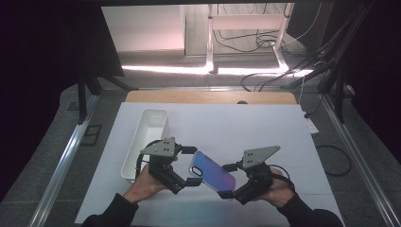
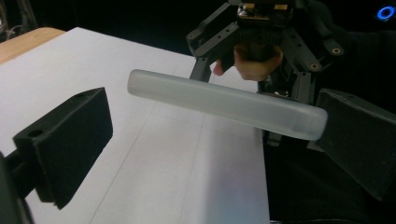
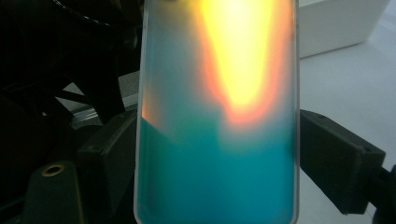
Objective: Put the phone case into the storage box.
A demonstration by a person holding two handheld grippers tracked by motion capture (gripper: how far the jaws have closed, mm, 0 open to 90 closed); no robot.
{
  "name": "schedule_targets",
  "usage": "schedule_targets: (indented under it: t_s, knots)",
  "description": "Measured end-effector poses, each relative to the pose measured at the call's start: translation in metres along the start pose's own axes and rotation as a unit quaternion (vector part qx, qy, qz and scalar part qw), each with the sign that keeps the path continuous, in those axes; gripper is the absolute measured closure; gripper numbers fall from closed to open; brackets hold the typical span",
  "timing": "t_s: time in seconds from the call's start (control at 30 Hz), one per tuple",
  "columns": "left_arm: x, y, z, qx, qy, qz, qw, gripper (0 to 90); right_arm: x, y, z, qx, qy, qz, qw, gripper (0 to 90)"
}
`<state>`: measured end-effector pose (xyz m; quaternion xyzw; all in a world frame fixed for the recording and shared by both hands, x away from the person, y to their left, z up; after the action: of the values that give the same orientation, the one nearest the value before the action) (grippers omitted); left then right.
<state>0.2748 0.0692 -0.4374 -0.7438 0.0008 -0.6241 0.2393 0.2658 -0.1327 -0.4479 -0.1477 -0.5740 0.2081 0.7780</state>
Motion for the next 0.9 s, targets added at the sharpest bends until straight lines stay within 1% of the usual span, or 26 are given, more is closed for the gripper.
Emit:
schedule_targets:
  t_s: [0.13,0.33,0.4,0.57,0.73,0.83,0.9]
  knots:
    - [0.0007,0.0002,-0.0020,-0.013,0.001,-0.008,0.9999,2.0,0.0017,0.0007,0.0019,0.015,0.001,-0.009,0.9999,16.9]
    - [0.0020,-0.0001,-0.0058,-0.033,0.005,-0.017,0.9993,6.1,0.0025,0.0032,0.0035,0.027,0.000,-0.011,0.9996,16.9]
    - [0.0023,-0.0002,-0.0070,-0.043,0.000,-0.023,0.9988,7.1,0.0027,0.0038,0.0041,0.034,0.000,-0.012,0.9994,16.9]
    - [0.0026,-0.0014,-0.0082,-0.065,-0.003,-0.033,0.9974,11.4,0.0033,0.0034,0.0051,0.048,0.000,-0.018,0.9987,16.8]
    - [0.0021,-0.0013,-0.0081,-0.069,-0.009,-0.034,0.9970,12.8,0.0029,0.0031,0.0053,0.052,0.000,-0.018,0.9985,16.8]
    - [0.0021,-0.0009,-0.0082,-0.070,-0.012,-0.025,0.9972,13.2,0.0019,0.0036,0.0047,0.053,0.001,-0.017,0.9985,16.7]
    - [0.0024,-0.0013,-0.0088,-0.071,-0.012,-0.019,0.9972,14.0,0.0009,0.0037,0.0043,0.052,-0.003,-0.014,0.9986,16.6]
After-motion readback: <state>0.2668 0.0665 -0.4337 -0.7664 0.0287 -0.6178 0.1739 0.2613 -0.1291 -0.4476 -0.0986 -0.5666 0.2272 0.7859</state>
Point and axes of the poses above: each handheld gripper's, and its own axes: y roughly forward along the jaws, x roughly out of its top, z roughly to its left, the point moved 5 cm from there along y, roughly forward along the jaws, and after that the axes turned 11 degrees about x, right-handed, at the moved point
